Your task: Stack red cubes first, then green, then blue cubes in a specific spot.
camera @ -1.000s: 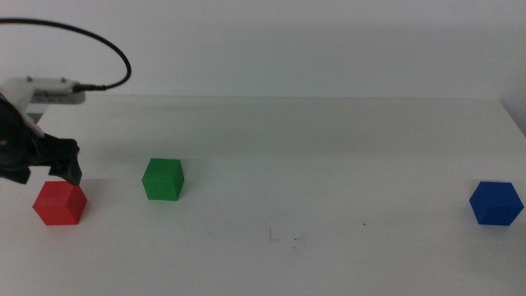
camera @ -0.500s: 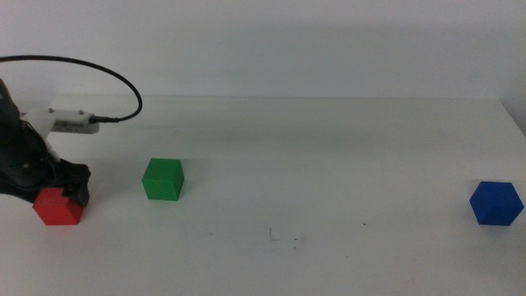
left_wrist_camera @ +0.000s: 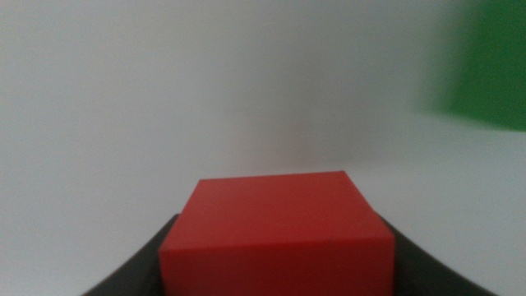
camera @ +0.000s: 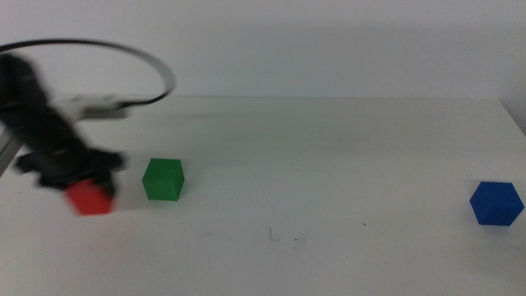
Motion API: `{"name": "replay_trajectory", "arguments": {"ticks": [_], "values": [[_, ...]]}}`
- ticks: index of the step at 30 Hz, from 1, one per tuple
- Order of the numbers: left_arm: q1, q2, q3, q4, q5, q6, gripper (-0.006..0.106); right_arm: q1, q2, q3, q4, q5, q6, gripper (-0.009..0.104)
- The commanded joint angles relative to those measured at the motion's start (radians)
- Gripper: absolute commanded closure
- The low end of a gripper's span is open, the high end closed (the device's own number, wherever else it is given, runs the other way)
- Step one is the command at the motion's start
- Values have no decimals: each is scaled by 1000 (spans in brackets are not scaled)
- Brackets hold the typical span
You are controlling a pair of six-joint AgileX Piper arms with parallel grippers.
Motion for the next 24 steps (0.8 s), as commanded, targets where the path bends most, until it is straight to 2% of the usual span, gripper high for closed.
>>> {"name": "replay_trajectory", "arguments": {"ticks": [1, 4, 6, 11, 14, 16, 24], "values": [[-157, -77, -10, 16, 24, -197, 102, -8, -5, 3, -7, -12, -3, 7], [-393, -68, -49, 102, -7, -501, 102, -8, -5, 3, -7, -12, -3, 7], [-515, -28, -93, 159, -29, -640, 102, -8, -5, 3, -7, -12, -3, 7], [-710, 127, -258, 184, 7, -741, 102, -8, -5, 3, -7, -12, -3, 7], [-752, 202, -356, 201, 34, -760, 102, -8, -5, 3, -7, -12, -3, 7], [-757, 241, -399, 179, 54, -767, 102, -8, -5, 3, -7, -12, -3, 7], [-757, 300, -417, 136, 39, -778, 102, -8, -5, 3, -7, -12, -3, 7]]}}
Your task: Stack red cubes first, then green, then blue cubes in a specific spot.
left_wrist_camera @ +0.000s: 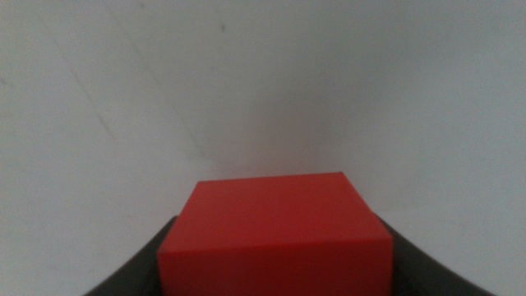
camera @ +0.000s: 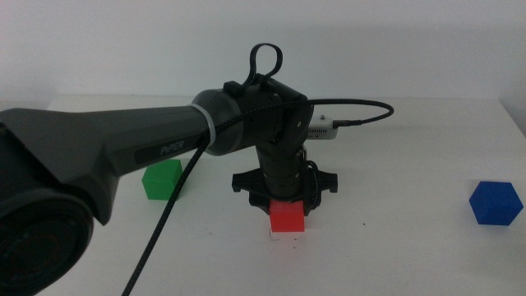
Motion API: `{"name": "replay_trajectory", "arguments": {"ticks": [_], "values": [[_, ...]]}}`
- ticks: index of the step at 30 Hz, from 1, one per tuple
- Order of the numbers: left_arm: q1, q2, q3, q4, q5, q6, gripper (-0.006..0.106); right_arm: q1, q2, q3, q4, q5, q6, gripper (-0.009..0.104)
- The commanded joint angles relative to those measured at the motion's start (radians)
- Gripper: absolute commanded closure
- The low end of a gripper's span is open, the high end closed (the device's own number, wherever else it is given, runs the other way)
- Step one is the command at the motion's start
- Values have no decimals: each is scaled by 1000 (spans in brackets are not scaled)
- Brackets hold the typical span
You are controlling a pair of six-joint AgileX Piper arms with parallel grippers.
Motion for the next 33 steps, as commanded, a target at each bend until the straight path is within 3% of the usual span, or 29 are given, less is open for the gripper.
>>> {"name": "replay_trajectory", "arguments": {"ticks": [1, 11, 16, 19, 20, 21, 23, 28, 32, 33], "values": [[-2, 10, -9, -12, -8, -15, 102, -8, -5, 3, -7, -12, -3, 7], [-2, 56, -7, -7, -24, -21, 101, -8, -5, 3, -7, -12, -3, 7], [-2, 70, -7, -7, -11, 5, 92, -8, -5, 3, -7, -12, -3, 7], [-2, 70, -7, -7, -12, 3, 81, -8, -5, 3, -7, -12, -3, 7], [-2, 70, -7, -25, -16, 3, 47, -8, -5, 3, -7, -12, -3, 7], [-2, 70, -7, -21, -12, 6, 30, -8, -5, 3, -7, -12, -3, 7], [-2, 57, -7, -14, 0, 30, 10, -8, -5, 3, -7, -12, -3, 7], [-2, -75, -7, 18, 54, 85, 7, -8, -5, 3, -7, -12, -3, 7], [25, -236, -7, 241, 198, 24, 7, -8, -5, 3, -7, -12, -3, 7], [52, -262, -7, 257, 253, 37, 7, -8, -5, 3, -7, -12, -3, 7]]}}
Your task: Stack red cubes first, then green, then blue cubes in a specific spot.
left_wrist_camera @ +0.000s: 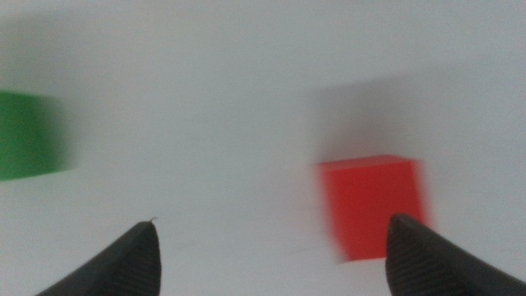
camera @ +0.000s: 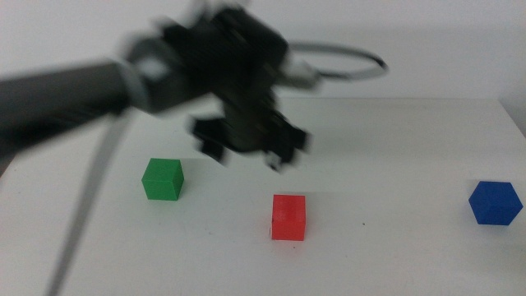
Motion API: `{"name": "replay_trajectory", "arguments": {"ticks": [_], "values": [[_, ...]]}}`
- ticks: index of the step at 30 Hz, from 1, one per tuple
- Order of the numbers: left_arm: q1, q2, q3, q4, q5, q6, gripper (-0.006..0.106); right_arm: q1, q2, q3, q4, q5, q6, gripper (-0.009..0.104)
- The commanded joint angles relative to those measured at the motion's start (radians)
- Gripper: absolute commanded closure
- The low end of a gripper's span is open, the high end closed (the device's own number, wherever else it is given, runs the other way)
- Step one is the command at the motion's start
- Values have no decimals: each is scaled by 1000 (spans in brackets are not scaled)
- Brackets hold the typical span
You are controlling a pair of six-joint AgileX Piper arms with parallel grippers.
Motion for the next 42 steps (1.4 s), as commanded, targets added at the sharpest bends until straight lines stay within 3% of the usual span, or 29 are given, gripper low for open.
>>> {"name": "replay_trajectory", "arguments": {"ticks": [1, 6, 12, 30, 34, 39, 42], "values": [[72, -73, -2, 65, 96, 18, 7, -8, -5, 3, -7, -12, -3, 7], [295, -85, -2, -23, 96, 238, 7, -8, -5, 3, -7, -12, -3, 7], [428, -15, -2, -127, 33, 385, 7, -8, -5, 3, -7, -12, -3, 7], [447, 227, -2, -186, -34, 426, 9, -8, -5, 3, -7, -12, -3, 7], [447, 236, -2, -186, -28, 420, 26, -8, -5, 3, -7, -12, -3, 7], [445, 201, -2, -217, -16, 386, 71, -8, -5, 3, -7, -12, -3, 7], [398, 143, -2, -223, 2, 307, 90, -8, -5, 3, -7, -12, -3, 7]]}}
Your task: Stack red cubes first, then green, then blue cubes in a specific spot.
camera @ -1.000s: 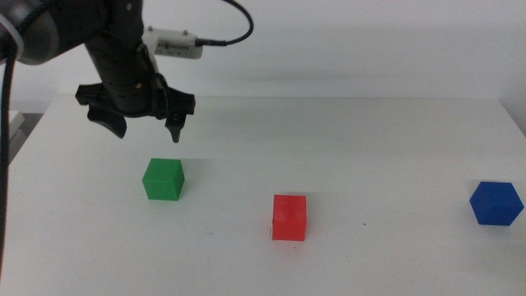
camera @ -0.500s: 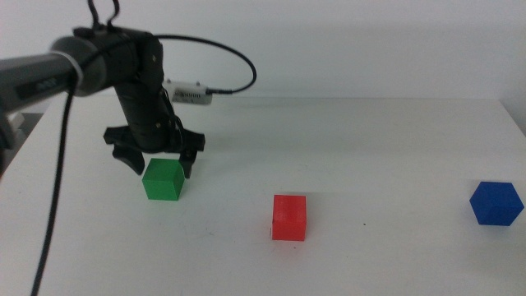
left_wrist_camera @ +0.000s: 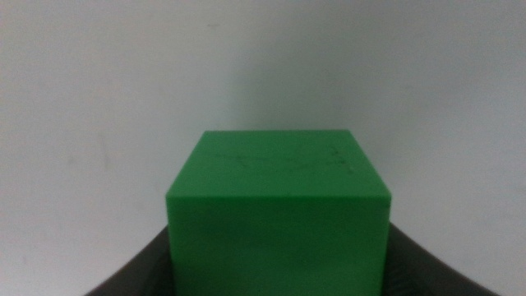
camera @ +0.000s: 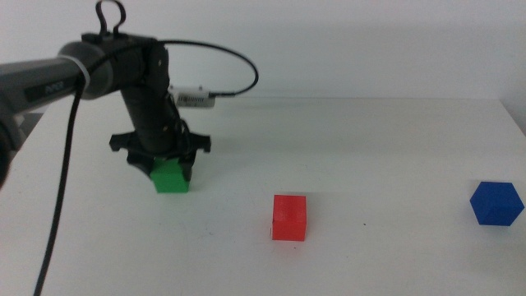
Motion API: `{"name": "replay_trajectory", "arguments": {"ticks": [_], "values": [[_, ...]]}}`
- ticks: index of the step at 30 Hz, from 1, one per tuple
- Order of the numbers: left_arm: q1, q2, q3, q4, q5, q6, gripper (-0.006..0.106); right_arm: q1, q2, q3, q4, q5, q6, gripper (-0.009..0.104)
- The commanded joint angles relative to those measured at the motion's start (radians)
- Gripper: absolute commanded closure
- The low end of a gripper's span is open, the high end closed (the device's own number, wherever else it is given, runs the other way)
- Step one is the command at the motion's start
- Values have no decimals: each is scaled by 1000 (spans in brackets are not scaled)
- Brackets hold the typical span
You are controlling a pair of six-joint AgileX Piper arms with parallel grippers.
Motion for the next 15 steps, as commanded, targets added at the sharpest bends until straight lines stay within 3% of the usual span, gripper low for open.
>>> {"name": "replay_trajectory", "arguments": {"ticks": [1, 6, 9, 15], "values": [[-57, -77, -2, -6, 21, -89, 93, -8, -5, 3, -7, -12, -3, 7], [-279, -150, -55, 45, 108, -335, 96, -8, -5, 3, -7, -12, -3, 7], [-398, -122, -98, 41, 108, -394, 93, -8, -5, 3, -7, -12, -3, 7], [-475, -48, -132, 16, 108, -433, 87, -8, -5, 3, -7, -12, -3, 7]]}}
